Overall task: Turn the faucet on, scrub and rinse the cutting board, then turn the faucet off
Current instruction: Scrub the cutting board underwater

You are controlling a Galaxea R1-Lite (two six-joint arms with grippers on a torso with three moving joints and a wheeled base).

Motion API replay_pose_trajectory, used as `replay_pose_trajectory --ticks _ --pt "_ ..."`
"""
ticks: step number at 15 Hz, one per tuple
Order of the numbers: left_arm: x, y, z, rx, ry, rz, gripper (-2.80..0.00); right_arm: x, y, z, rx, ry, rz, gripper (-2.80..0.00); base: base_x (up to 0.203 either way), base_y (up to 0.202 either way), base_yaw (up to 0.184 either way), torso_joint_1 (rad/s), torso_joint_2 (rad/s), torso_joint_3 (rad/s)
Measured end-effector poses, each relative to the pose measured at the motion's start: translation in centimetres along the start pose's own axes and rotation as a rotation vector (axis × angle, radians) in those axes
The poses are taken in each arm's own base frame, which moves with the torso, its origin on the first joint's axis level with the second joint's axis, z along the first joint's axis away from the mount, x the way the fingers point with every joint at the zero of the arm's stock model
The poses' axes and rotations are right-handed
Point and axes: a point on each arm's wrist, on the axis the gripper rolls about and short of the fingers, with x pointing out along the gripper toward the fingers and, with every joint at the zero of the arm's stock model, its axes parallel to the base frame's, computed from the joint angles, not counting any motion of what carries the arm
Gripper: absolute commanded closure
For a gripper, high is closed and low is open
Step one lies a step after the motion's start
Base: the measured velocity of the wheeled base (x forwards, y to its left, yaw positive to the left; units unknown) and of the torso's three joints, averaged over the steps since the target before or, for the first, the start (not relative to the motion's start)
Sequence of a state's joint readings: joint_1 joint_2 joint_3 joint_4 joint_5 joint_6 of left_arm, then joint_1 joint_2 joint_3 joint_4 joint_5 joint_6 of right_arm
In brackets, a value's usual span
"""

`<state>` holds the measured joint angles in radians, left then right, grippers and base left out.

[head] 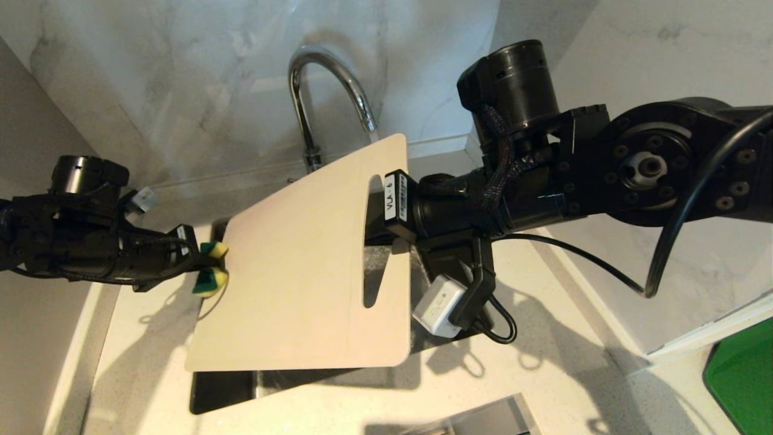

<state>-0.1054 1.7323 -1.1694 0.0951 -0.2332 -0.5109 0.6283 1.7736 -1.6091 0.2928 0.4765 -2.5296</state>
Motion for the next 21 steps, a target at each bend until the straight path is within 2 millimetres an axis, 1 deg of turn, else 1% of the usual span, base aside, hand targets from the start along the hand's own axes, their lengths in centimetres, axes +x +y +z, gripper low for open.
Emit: replay_pose_trajectory --ticks 2,3,4,5,7,8,9,10,11,12,14,16,18,21 --pt "-0.3 0.0 0.2 -0.002 -0.012 -0.002 0.00 0.0 0.0 0.0 0.001 0.001 0.001 0.00 0.000 0.000 0.000 0.000 0.00 0.000" --pt "-0.9 -0.3 0.6 0.004 -0.031 -0.014 0.00 0.0 0.1 0.1 0.004 -0.002 0.004 0.00 0.000 0.000 0.000 0.000 0.00 0.000" --pt "-1.7 -1.0 0.8 0.012 -0.047 -0.031 0.00 0.1 0.2 0.1 0.007 -0.004 0.005 0.00 0.000 0.000 0.000 0.000 0.00 0.000" --pt "-2.7 -2.0 0.8 0.028 -0.060 -0.059 0.00 0.1 0.2 0.1 0.009 -0.005 0.006 0.00 0.000 0.000 0.000 0.000 0.00 0.000" --pt "-5.4 -5.4 0.1 0.084 -0.061 -0.140 0.00 0.1 0.2 0.2 0.010 -0.005 0.006 0.00 0.000 0.000 0.000 0.000 0.00 0.000" --pt "-7.2 -7.7 -0.6 0.111 -0.050 -0.195 0.00 0.1 0.2 0.2 0.013 -0.005 0.006 0.00 0.000 0.000 0.000 0.000 0.00 0.000" --pt "-8.9 -9.7 -1.4 0.128 -0.033 -0.243 0.00 0.1 0.2 0.1 0.018 -0.004 0.005 0.00 0.000 0.000 0.000 0.000 0.00 0.000" --pt "-10.4 -11.3 -2.3 0.140 -0.016 -0.279 0.00 0.1 0.2 0.1 0.020 -0.003 0.005 0.00 0.000 0.000 0.000 0.000 0.00 0.000" --pt "-11.9 -13.1 -3.5 0.158 0.006 -0.319 0.00 0.1 0.2 0.1 0.020 -0.001 0.006 0.00 0.000 0.000 0.000 0.000 0.00 0.000" --pt "-13.1 -14.4 -4.7 0.180 0.019 -0.348 0.00 0.1 0.2 0.1 0.021 -0.001 0.006 0.00 0.000 0.000 0.000 0.000 0.00 0.000" --pt "-14.7 -16.2 -6.8 0.217 0.022 -0.372 0.00 0.0 0.1 0.1 0.020 0.000 0.006 0.00 0.000 0.000 0.000 0.000 0.00 0.000" --pt "-14.8 -16.5 -8.4 0.249 0.045 -0.358 0.00 0.0 0.1 0.1 0.021 0.000 0.007 0.00 0.000 0.000 0.000 0.000 0.00 0.000" --pt "-13.9 -15.9 -9.8 0.270 0.089 -0.326 0.00 0.0 0.2 0.1 0.023 -0.002 0.008 0.00 0.000 0.000 0.000 0.000 0.00 0.000" --pt "-12.4 -15.0 -11.0 0.271 0.106 -0.305 0.00 0.0 0.2 0.1 0.022 0.000 0.008 0.00 0.000 0.000 0.000 0.000 0.00 0.000"
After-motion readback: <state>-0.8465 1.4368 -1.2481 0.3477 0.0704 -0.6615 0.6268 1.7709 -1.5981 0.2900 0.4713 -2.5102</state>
